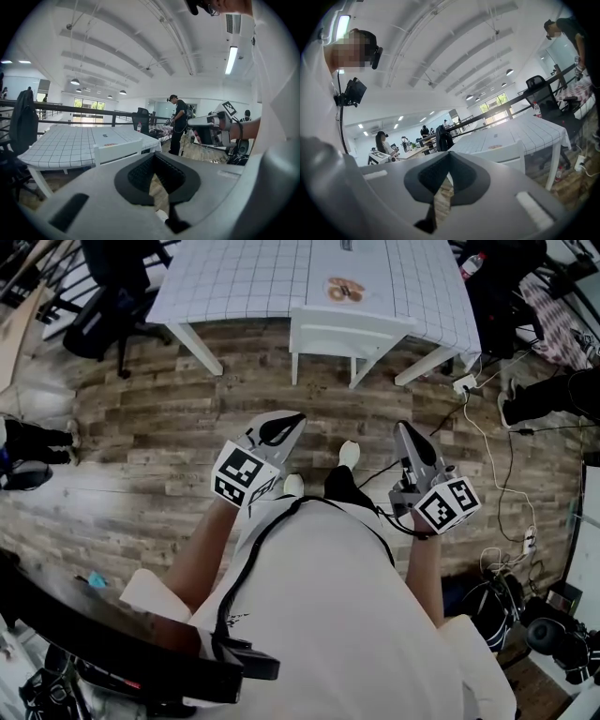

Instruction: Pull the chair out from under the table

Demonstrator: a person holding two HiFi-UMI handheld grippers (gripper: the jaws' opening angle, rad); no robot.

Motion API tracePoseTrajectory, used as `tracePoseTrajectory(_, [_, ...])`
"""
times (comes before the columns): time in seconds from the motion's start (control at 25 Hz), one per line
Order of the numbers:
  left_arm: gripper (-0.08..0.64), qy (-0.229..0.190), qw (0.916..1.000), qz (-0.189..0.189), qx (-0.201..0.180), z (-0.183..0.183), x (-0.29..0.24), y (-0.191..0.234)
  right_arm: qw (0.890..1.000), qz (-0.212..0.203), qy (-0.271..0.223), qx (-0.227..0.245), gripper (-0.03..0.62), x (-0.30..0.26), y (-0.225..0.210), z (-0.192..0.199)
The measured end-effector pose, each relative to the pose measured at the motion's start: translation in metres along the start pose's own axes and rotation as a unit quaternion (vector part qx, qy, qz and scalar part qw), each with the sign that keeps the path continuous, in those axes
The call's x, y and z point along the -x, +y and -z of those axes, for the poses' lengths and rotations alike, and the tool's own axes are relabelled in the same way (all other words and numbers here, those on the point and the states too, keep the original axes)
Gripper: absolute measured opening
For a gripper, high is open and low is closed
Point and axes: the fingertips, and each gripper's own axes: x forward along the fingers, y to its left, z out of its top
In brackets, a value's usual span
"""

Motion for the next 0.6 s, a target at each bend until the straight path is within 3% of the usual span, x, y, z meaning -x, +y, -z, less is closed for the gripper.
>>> tracePoseTrajectory(0.28, [0.008,0.006,0.9996,-0.028,-0.002,-0.011,-0.035,0.02,1.0,-0.029,0.006,0.009,0.006,-0.024,-0.032,-0.017])
tracePoseTrajectory(0.6, [0.008,0.007,0.9993,-0.036,-0.011,-0.049,-0.115,0.031,0.999,-0.051,0.01,0.011,0.006,-0.043,-0.11,-0.055])
